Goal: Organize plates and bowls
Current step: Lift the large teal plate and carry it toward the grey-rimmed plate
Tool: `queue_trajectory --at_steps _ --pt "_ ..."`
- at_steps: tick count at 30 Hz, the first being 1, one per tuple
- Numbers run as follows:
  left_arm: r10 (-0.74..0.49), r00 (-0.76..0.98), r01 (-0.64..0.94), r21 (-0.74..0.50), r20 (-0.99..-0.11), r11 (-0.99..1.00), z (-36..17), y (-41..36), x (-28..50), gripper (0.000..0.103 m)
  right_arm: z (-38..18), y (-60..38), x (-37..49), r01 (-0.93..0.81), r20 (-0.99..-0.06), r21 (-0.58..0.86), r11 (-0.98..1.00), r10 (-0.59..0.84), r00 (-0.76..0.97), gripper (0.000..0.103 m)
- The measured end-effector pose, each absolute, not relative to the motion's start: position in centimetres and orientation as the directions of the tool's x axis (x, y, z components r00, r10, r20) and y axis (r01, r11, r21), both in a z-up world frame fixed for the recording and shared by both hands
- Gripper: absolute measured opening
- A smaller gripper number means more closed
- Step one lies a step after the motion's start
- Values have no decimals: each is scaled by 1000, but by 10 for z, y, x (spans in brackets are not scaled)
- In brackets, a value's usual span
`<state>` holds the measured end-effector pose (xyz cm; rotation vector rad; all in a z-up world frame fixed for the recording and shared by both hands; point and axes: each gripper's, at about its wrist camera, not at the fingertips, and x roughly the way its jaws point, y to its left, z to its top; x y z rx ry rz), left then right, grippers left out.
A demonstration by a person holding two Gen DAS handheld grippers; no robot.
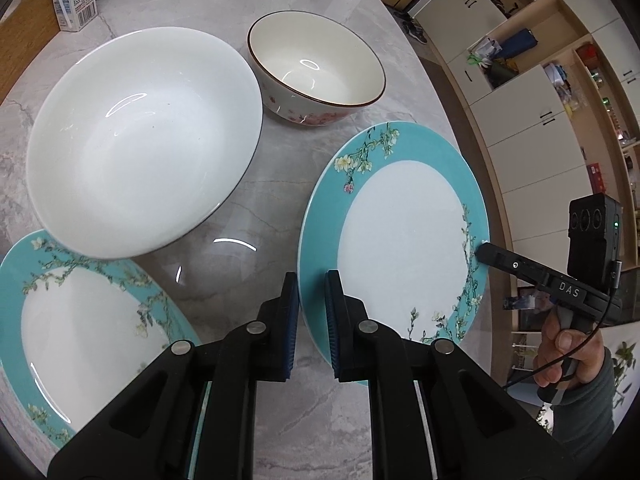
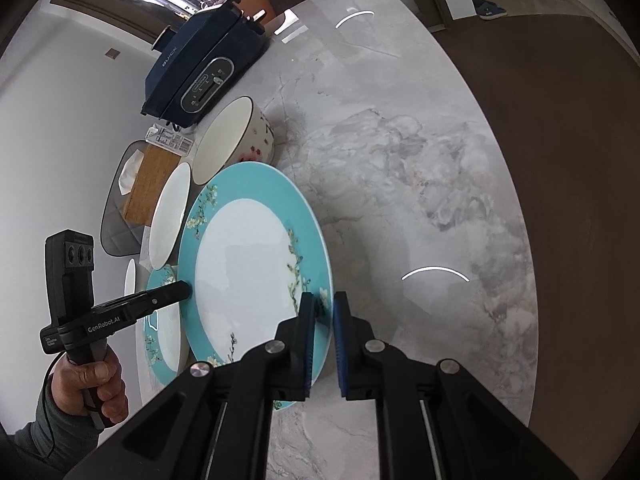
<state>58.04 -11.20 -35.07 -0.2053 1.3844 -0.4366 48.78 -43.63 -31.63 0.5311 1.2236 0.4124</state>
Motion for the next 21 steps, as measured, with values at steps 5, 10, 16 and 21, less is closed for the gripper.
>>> queue_trajectory --at_steps 5,10,16,21 --pt "-421 125 186 -396 -898 899 -336 -104 567 10 -303 -432 471 -19 -762 600 800 578 293 11" --pt "-425 126 182 -401 -896 898 -327 -93 539 11 -286 -419 443 -32 -761 601 799 584 283 11" --pt "-435 126 185 -410 -891 893 -312 -75 497 10 -275 -404 398 -32 -760 607 794 592 269 11" --pt "-437 131 183 -412 -890 893 -301 -55 450 10 -268 -389 356 -32 -755 619 785 605 251 11"
